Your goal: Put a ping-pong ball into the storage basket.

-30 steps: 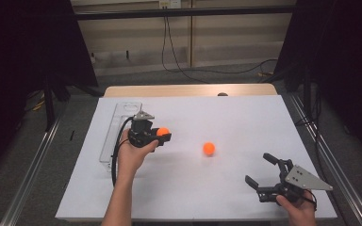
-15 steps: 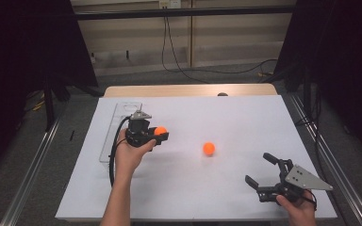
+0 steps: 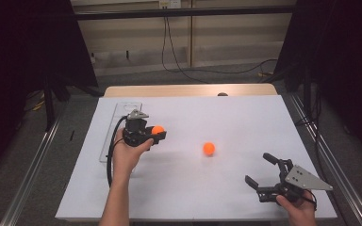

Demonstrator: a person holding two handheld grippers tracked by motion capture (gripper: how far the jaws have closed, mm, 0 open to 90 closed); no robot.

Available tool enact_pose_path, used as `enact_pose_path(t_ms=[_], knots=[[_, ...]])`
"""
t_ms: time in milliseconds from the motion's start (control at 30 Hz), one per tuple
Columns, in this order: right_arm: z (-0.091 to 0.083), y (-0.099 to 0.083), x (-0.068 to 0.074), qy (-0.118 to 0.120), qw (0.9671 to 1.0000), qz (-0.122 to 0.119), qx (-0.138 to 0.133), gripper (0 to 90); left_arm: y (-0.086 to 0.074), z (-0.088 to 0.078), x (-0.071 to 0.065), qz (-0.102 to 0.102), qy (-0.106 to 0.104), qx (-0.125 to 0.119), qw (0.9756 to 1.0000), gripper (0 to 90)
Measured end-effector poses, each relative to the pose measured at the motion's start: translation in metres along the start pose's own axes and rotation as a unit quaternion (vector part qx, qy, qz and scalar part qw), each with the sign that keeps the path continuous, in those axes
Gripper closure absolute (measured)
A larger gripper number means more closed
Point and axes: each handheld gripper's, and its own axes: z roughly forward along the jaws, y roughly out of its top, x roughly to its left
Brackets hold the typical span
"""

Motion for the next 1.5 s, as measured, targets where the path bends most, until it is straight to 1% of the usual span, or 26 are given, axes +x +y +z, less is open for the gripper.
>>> enact_pose_path(t_ms=[200,367,533,833,1033,1133,1200,1300,1400,1500], knots=[[-0.0008,-0.0001,0.0001,0.0,1.0,-0.002,-0.001,2.2,0.0006,-0.0016,0.0018,-0.003,0.001,-0.006,1.0,50.9],[-0.002,0.0,0.0,-0.003,1.0,0.0,-0.001,2.2,0.0011,-0.0023,0.0034,0.0,0.004,-0.005,1.0,50.9],[-0.0022,-0.0002,-0.0004,-0.004,1.0,-0.002,0.0,2.2,0.0013,-0.0034,0.0045,-0.003,0.007,-0.006,1.0,50.9],[-0.0021,-0.0009,-0.0028,-0.011,0.9999,0.004,0.003,1.9,0.0015,-0.0046,0.0051,0.001,0.009,-0.003,1.0,50.9],[-0.0023,-0.0011,-0.0032,-0.012,0.9999,0.004,0.004,1.7,0.0012,-0.0043,0.005,-0.002,0.01,-0.005,0.9999,50.9],[-0.0019,-0.0012,-0.0032,-0.014,0.9999,0.004,0.005,1.7,0.0012,-0.0052,0.0059,0.0,0.011,-0.003,0.9999,50.9],[-0.0019,-0.0013,-0.0032,-0.015,0.9999,0.005,0.006,1.7,0.0009,-0.006,0.0067,-0.004,0.012,-0.005,0.9999,50.9],[-0.002,-0.0016,-0.0037,-0.017,0.9998,0.005,0.006,1.8,0.0009,-0.007,0.0077,-0.002,0.013,-0.004,0.9999,50.9],[-0.0022,-0.0016,-0.0041,-0.016,0.9998,0.007,0.006,1.8,0.0006,-0.0076,0.0084,-0.006,0.014,-0.007,0.9998,51.0],[-0.0024,-0.0016,-0.0044,-0.016,0.9998,0.01,0.005,1.8,0.0003,-0.0087,0.0093,-0.006,0.019,-0.007,0.9998,50.9]])
